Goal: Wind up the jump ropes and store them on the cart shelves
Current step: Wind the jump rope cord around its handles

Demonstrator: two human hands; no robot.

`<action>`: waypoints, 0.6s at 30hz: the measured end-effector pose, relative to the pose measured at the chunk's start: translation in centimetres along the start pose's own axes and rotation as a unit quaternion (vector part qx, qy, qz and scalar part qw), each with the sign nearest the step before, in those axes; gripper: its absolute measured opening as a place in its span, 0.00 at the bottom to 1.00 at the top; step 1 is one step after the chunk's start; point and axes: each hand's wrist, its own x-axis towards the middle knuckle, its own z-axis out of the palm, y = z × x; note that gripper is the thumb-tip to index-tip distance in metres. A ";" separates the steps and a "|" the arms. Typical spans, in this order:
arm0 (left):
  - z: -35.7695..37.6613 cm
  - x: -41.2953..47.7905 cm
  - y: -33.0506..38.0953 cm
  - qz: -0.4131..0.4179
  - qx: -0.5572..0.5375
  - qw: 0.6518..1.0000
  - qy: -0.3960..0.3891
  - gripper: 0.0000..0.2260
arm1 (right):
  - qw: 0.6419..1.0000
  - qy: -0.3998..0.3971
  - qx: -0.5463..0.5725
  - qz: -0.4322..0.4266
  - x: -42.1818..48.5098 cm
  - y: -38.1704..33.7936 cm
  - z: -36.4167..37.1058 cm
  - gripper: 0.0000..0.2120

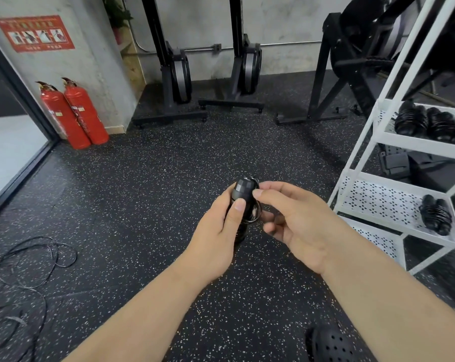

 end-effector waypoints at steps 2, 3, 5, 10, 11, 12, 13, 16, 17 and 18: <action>0.0 0.0 0.0 0.005 0.005 1.000 0.007 0.23 | 1.000 -0.014 0.026 0.011 0.0 0.1 0.0 0.11; 0.0 0.1 0.0 0.006 0.007 1.000 0.008 0.23 | 1.000 -0.011 0.026 0.008 -0.1 0.3 0.1 0.11; 0.1 0.0 -0.1 0.011 0.011 1.000 0.009 0.22 | 1.000 0.011 0.029 -0.002 -0.1 1.0 0.5 0.11; 1.0 -0.2 -0.1 -0.002 -0.055 0.998 0.021 0.18 | 0.995 0.059 0.064 -0.044 -0.2 2.6 1.8 0.06; 1.2 -0.2 0.0 -0.011 -0.072 0.997 0.023 0.18 | 0.995 0.064 0.053 -0.062 -0.1 2.8 1.9 0.07; 1.2 -0.2 0.0 -0.019 -0.082 0.996 0.028 0.19 | 0.994 0.074 0.029 -0.081 0.1 3.1 2.0 0.07; 1.3 -0.2 0.1 -0.025 -0.083 0.996 0.035 0.18 | 0.991 0.089 -0.012 -0.102 0.2 3.3 2.1 0.07; 1.1 -0.2 0.4 -0.020 -0.068 0.996 0.052 0.17 | 0.969 0.117 -0.151 -0.159 0.3 3.4 2.0 0.08; 1.0 -0.2 0.5 -0.012 -0.063 0.996 0.056 0.17 | 0.960 0.119 -0.186 -0.172 0.3 3.3 1.9 0.09; 0.9 -0.2 0.7 -0.006 -0.059 0.996 0.059 0.17 | 0.953 0.119 -0.210 -0.183 0.3 3.2 1.8 0.09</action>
